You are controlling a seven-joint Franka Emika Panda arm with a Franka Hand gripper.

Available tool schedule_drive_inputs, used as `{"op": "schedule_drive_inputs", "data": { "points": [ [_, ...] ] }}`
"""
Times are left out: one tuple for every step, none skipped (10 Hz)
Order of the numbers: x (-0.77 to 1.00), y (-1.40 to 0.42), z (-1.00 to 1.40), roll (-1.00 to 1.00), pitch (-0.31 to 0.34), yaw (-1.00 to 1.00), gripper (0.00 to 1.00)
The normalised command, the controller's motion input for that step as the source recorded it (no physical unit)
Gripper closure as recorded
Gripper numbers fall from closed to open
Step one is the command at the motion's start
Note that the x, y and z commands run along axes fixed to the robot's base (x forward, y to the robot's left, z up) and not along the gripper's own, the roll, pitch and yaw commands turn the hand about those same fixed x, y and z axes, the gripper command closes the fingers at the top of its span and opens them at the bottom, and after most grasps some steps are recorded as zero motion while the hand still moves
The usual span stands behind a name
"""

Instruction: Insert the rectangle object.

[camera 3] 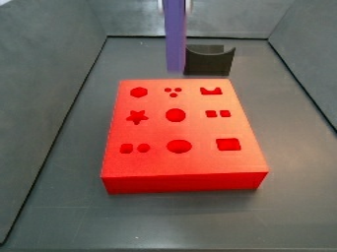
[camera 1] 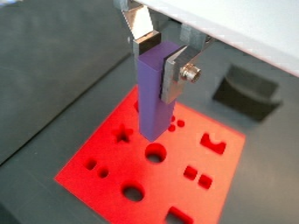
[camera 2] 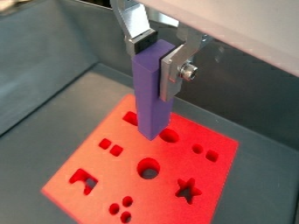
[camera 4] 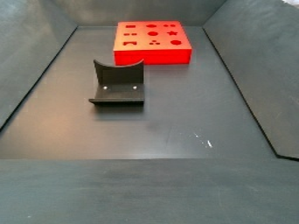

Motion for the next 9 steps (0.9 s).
{"op": "schedule_drive_inputs", "data": {
  "points": [
    [0.05,-0.23,-0.63,-0.01,0.03,-0.71,1.0],
    [0.07,-0.21,-0.57,-0.01,0.26,-0.64,1.0],
    [0.01,-0.2,-0.33,0.0,0.359,-0.54,1.0],
    [0.01,-0.13,-0.24,0.04,0.399,-0.53,1.0],
    [0.19,-0.18,-0.12,0.0,0.0,-0.83,1.0],
    [0.09,-0.15,-0.2,0.0,-0.016,-0.93,1.0],
    [0.04,-0.14,-0.24,0.0,-0.086,-0.97,1.0],
    [0.05,-0.13,-0.23,0.0,-0.134,-0.94,1.0],
    [0.06,-0.1,-0.19,0.0,-0.193,-0.9,1.0]
  ]
}}
